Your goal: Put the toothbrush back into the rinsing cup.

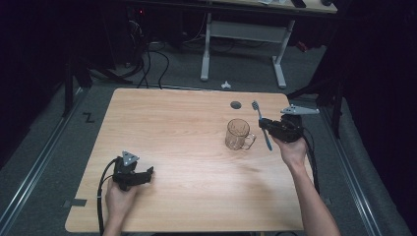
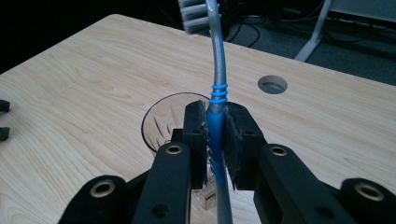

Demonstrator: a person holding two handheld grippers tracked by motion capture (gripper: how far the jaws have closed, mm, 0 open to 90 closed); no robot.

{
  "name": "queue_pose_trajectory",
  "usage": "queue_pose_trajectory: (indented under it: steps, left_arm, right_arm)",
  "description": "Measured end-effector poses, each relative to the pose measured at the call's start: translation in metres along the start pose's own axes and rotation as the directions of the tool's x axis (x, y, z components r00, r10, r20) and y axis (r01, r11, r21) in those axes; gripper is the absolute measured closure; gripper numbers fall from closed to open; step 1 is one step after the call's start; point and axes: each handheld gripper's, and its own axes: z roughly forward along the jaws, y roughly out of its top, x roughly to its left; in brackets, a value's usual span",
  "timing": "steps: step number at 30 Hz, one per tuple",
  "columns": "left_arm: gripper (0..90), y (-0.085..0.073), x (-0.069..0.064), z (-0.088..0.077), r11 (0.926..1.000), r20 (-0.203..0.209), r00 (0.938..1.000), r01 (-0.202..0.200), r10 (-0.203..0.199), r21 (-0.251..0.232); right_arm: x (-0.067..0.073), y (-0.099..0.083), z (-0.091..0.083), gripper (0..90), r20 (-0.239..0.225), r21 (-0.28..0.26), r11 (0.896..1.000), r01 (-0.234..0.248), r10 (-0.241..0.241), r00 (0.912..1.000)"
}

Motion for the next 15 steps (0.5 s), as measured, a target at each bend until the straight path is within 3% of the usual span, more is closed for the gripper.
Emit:
queue_pose_trajectory:
  steps: [15]
  left_arm:
    - [18.8, 0.000, 0.000, 0.000, 1.0000, 0.000, 1.0000, 0.000, 0.000, 0.000]
  right_arm:
    - [0.003, 0.012, 0.009, 79.9, -0.014, -0.039, 0.999, 0.012, -0.012, 0.9998]
